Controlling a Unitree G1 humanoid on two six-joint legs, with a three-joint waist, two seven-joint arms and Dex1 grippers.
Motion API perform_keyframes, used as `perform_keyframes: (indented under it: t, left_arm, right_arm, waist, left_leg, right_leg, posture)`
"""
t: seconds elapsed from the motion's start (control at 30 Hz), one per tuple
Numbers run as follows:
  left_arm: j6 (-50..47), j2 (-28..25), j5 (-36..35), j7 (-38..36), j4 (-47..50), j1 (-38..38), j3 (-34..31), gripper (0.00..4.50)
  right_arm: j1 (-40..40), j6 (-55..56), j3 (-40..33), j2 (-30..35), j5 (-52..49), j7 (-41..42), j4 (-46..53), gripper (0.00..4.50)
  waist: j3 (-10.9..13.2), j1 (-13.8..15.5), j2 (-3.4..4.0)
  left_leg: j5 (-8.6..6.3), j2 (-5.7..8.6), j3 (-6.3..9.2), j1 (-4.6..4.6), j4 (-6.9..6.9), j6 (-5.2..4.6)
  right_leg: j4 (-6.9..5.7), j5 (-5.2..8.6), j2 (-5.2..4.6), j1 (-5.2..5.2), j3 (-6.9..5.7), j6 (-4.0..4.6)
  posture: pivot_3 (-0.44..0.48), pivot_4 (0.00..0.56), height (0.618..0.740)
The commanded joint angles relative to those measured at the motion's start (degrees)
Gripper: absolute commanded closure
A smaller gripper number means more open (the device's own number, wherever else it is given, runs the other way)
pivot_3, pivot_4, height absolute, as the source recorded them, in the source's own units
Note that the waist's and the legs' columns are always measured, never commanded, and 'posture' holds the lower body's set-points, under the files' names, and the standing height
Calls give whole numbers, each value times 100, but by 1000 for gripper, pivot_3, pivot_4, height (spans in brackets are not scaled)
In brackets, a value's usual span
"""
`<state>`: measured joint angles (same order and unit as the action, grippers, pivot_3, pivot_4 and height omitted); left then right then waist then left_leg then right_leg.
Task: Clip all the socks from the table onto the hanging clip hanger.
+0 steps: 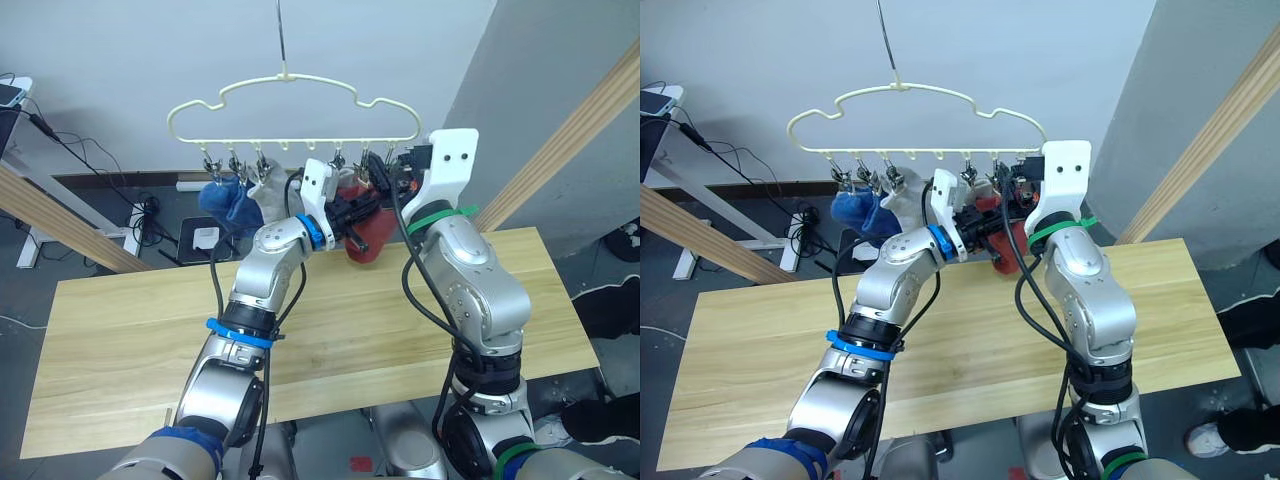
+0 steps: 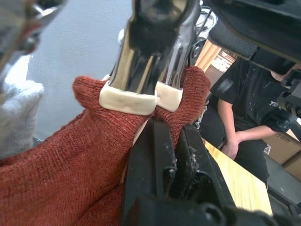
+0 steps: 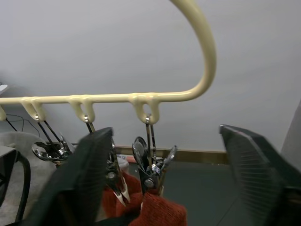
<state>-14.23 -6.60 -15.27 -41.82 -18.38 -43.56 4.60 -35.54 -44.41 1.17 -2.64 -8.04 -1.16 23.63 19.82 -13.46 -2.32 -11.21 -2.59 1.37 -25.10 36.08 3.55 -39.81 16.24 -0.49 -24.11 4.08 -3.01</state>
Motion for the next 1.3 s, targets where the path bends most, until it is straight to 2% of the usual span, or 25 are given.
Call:
perform_keyframes:
  t: [0.03,0.07,0.17,0.4,0.57,0.63,0.77,0.87,0.97,1.0,1.17,1.3]
  left_arm:
    - [235,54,34,55,117,-123,-5,4500]
    - [238,49,-3,27,149,-105,-28,4500]
    - [379,-260,314,-184,250,42,242,3670]
    - [863,-1018,562,-898,664,580,580,1485]
    - [788,-1597,435,-1325,1377,968,490,29]
    - [642,-1933,271,-1431,1746,1184,252,29]
    - [-332,-2806,-264,-1531,2571,1679,-397,29]
    - [-582,-3164,-388,-1532,2804,1882,-620,29]
    - [-919,-4025,240,-1154,3260,2649,-1078,29]
    - [-974,-4182,191,-1146,3286,2810,-1257,29]
    - [-832,-4376,-19,-1031,2978,3225,-1960,29]
    - [-861,-4258,-128,-942,3003,3355,-2038,29]
  right_arm:
    - [-17,-32,-58,16,-175,88,554,36]
    - [6,-73,-65,48,-209,125,632,36]
    - [138,-256,-96,256,-407,381,974,7]
    - [490,-606,-338,1018,-1183,1219,1647,7]
    - [827,-602,-472,2022,-1464,1911,1852,0]
    - [993,-583,-625,2448,-1659,2291,1883,0]
    - [1291,-454,-1005,3479,-2075,3211,1870,0]
    - [1420,-299,-1173,3879,-2218,3555,1722,0]
    - [1526,-120,-1499,4279,-2434,3983,1611,0]
    - [1556,-53,-1535,4374,-2463,4085,1557,0]
    - [1740,230,-1646,4587,-2526,4303,1378,0]
    - [1808,387,-1622,4614,-2548,4342,1288,0]
  waist:
    - [0,-5,0]
    - [0,-8,0]
    - [0,-13,0]
    - [0,-46,0]
    - [0,-23,0]
    - [-1,-15,1]
    - [-1,1,1]
    - [-13,96,0]
    - [-38,153,-10]
    - [-43,175,-8]
    - [-160,427,-17]
    - [-289,589,-21]
  left_leg:
    - [0,0,0,0,0,0]
    - [0,0,0,0,0,0]
    - [0,0,0,-1,-1,0]
    - [0,-2,1,1,-1,0]
    - [0,-2,1,0,-1,0]
    - [1,-1,1,2,0,0]
    - [1,-7,2,6,-3,0]
    - [2,-8,3,11,0,0]
    - [2,-7,-1,11,0,0]
    - [2,-8,-3,10,-1,0]
    - [2,-8,2,9,-1,1]
    - [2,-4,-5,8,1,1]
  right_leg:
    - [0,0,0,0,0,0]
    - [0,0,0,0,0,0]
    - [1,0,0,0,0,0]
    - [-2,0,0,-1,0,0]
    - [-1,0,-1,1,-1,0]
    - [-6,0,0,1,0,0]
    - [-7,0,3,1,-1,0]
    - [-10,1,6,3,-1,-1]
    - [-5,1,3,4,1,-2]
    - [-5,1,3,2,3,-1]
    - [-5,1,2,0,-7,0]
    - [1,1,-2,2,-4,0]
  posture:
    - [-370,317,732]
    - [-370,317,732]
    - [-364,317,732]
    - [-332,306,732]
    - [-310,293,732]
    - [-287,280,732]
    - [-257,263,732]
    - [-227,250,732]
    - [-199,229,732]
    - [-180,222,732]
    - [-131,189,732]
    - [-116,175,732]
